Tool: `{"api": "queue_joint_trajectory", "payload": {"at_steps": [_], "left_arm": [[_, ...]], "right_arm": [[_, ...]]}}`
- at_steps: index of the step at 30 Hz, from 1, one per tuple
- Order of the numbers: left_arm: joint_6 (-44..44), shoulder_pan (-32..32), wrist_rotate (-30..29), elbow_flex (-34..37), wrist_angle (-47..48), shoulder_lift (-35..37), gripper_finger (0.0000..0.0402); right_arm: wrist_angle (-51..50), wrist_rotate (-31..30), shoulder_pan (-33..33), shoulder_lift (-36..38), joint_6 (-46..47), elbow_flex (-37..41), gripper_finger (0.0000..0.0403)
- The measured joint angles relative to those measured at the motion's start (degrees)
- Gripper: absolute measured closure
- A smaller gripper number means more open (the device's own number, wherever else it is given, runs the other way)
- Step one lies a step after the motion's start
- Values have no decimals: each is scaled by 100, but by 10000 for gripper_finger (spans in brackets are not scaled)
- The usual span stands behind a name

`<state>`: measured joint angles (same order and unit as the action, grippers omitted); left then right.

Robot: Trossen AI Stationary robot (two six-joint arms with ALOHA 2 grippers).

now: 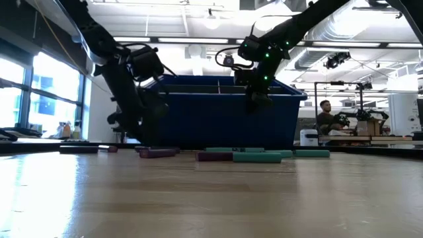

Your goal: Sort blocks

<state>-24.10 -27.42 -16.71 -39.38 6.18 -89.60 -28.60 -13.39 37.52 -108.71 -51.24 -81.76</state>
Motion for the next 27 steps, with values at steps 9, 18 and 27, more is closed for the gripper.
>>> {"api": "queue_joint_trajectory", "payload": {"at_steps": [9,18,27], "left_arm": [[704,-170,1053,-80,406,35,186],[1772,11,1229,-460,605,29,186],[2260,-376,1767,-632,-242,-630,186]], "right_arm": [[2,2,0,0,9,0,343],[11,2,0,0,2,0,343],[11,2,0,0,15,0,343]]}}
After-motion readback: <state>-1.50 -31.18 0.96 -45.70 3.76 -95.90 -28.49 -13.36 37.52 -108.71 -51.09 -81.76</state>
